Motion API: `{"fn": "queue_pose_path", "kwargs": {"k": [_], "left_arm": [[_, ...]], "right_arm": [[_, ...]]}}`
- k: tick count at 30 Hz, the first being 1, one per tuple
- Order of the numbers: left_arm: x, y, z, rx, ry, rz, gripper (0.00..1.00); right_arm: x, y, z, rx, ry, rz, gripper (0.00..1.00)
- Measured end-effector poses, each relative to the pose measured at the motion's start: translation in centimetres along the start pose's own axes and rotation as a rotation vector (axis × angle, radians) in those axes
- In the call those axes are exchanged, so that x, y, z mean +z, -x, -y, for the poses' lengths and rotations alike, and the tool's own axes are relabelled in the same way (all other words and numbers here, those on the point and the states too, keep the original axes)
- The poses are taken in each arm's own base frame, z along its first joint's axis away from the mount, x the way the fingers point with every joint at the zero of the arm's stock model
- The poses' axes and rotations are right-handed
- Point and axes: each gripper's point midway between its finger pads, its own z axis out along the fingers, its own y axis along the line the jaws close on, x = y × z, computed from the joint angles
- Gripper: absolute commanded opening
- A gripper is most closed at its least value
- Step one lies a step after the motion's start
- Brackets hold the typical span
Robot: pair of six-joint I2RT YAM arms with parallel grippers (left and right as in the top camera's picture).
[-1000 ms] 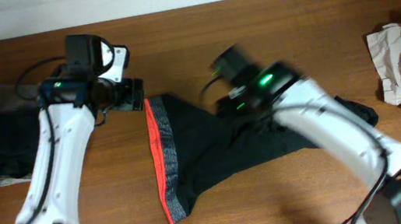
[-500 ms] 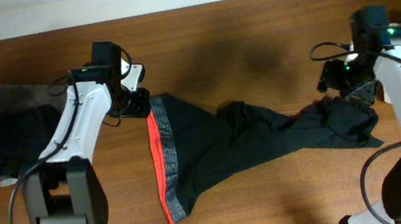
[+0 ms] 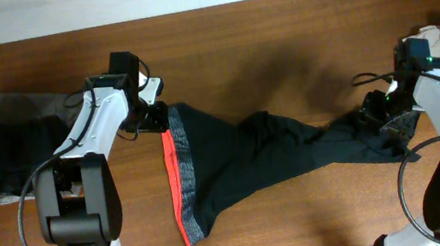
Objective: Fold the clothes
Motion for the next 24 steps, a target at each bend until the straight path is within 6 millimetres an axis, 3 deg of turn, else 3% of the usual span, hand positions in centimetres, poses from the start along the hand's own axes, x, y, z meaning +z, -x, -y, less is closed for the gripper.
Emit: {"fn": "queue_pose_path", "kwargs": {"k": [5,6,9,10,17,20,24], "left_arm": [[0.5,0.1,-0.1,-0.001,0.000,-0.003,0.53],[0.9,-0.1,-0.1,-0.002,-0.001,-0.012,0.53],[2.1,-0.6,-0.3,-0.007,-0.005,-0.043,0.53],[2.3,-0.7,-0.3,-0.008,-0.006,-0.049,0.53],[2.5,-0.8,-0.3,-0.009,-0.007,-0.054,0.53],[2.5,-0.7,-0.3,-0.009,-0.009,-0.054,0.53],[2.5,-0.7,-0.2,-0.008,-0.009,-0.053,0.53]], "right_arm": [[1.3,-0.3,0.6,0.013,-0.014,0.005,0.58],[1.7,-0.6,0.8,0.016,-0.019,0.002,0.49],[2.7,-0.9,1.3,0.027,-0.035,0.009,0.12],[2.9,-0.9,1.4,0.030,-0.039,0.011,0.04],[2.1,-1.0,2.0,0.036,-0.085,-0.001,0.04],[0.0,0.3,2.2,0.035,-0.116,0.027,0.04],[-4.7,2.9,2.9,0.050,-0.191,0.129,0.04]]}}
